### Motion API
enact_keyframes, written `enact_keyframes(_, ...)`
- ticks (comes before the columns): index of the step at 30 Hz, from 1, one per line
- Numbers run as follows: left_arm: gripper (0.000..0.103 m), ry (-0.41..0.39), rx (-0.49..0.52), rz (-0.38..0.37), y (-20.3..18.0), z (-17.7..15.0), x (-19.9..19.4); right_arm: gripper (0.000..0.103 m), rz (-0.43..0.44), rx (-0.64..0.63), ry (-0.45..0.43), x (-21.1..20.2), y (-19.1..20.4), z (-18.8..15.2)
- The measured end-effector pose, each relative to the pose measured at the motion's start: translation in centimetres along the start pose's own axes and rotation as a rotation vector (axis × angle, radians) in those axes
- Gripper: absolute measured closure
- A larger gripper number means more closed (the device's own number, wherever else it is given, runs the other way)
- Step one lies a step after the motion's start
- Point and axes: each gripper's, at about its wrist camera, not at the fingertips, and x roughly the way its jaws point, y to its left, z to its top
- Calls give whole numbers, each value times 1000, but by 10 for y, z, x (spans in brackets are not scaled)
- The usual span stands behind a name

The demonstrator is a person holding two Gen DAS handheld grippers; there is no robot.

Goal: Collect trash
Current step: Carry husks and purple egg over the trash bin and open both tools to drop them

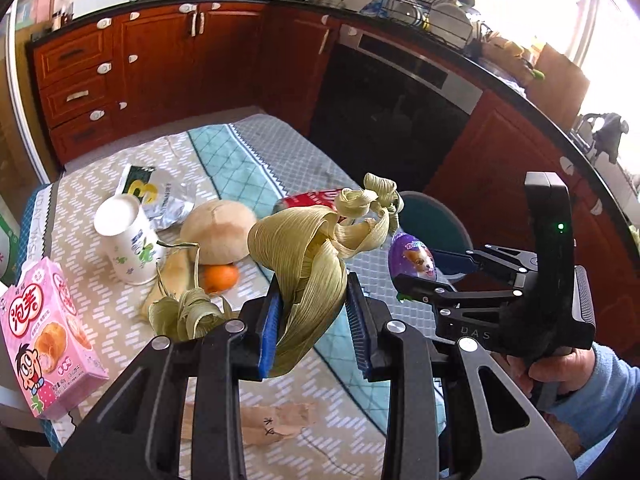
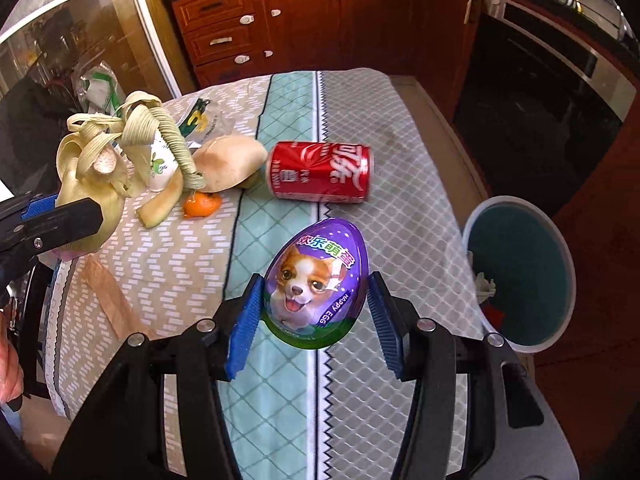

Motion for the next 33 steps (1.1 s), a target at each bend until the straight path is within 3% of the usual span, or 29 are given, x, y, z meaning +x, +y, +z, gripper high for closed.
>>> enact_keyframes(7, 72, 23, 76, -67, -53, 29, 24, 53, -56, 84, -46, -20, -60, -6)
enact_keyframes(15, 71, 90, 180, -184, -135, 64, 91, 52, -129, 210, -90, -43, -138, -20)
enact_keyframes(23, 71, 206, 229, -297, -208, 75, 189, 52, -193, 308, -26, -36, -206, -50)
enact_keyframes(33, 69, 315, 264, -314, -243, 67, 281, 52, -249, 345, 50, -15, -248, -65)
